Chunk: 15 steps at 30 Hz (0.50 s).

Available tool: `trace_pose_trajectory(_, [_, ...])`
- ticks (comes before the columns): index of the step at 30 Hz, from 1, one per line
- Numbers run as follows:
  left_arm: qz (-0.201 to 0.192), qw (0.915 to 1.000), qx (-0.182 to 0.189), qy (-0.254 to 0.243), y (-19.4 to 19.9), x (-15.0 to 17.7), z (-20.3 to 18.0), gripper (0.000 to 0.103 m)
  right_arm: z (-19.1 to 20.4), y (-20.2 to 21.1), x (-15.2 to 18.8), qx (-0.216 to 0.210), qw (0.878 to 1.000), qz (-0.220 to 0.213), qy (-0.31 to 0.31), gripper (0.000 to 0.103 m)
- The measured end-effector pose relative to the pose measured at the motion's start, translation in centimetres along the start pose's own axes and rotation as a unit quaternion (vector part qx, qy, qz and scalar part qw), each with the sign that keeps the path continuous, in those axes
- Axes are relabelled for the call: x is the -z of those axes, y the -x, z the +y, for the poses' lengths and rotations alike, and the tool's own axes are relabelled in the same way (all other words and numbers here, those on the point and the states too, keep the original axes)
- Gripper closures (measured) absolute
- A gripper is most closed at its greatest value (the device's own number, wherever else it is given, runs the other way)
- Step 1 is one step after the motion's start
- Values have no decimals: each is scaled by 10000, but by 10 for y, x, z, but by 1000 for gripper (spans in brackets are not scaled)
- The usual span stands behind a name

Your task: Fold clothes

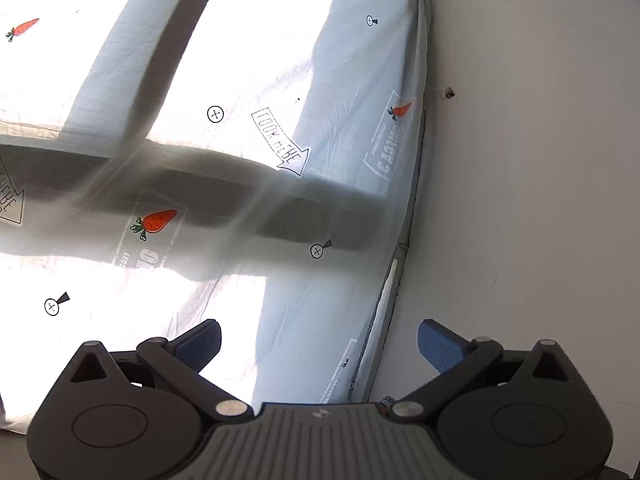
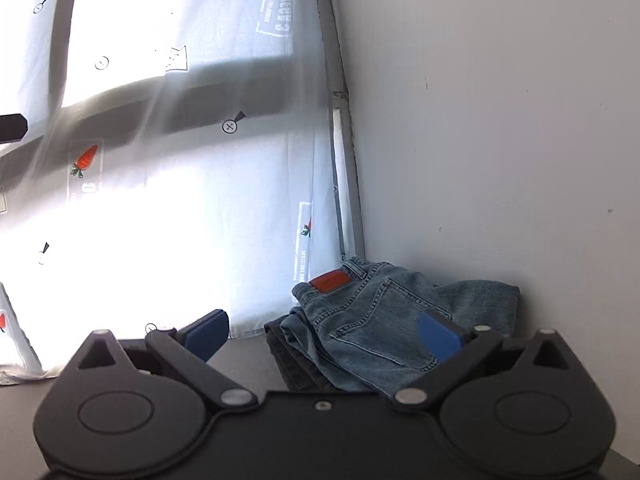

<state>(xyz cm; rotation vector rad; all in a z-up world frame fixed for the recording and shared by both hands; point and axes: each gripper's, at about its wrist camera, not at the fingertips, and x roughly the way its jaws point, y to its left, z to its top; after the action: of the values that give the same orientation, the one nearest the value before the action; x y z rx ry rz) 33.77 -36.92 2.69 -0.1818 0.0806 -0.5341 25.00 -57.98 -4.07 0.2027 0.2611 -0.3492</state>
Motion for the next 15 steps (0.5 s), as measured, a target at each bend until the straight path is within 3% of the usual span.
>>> trace_pose_trajectory(2, [-156,9987,-450,189,55,-10,7,0,21,35,1,-428,9990,-110,26,0])
trace_pose_trajectory(6, [-211,9882,-1390,606,137,-18,26,0,60,85,11,-1444,9882,130,486,0])
trace_pose_trajectory(9, [-282,9796,-1913,547,184,-20,40,0,93,122,21,-1687,9821,107,827,0])
trace_pose_trajectory(12, [-123,9686,-2477,165,228,-22,52,0,120,157,33,-1863,9779,79,944,0])
trace_pose_trajectory(15, [126,9631,-2689,47,277,-20,67,0,145,193,49,-1959,9756,275,956,0])
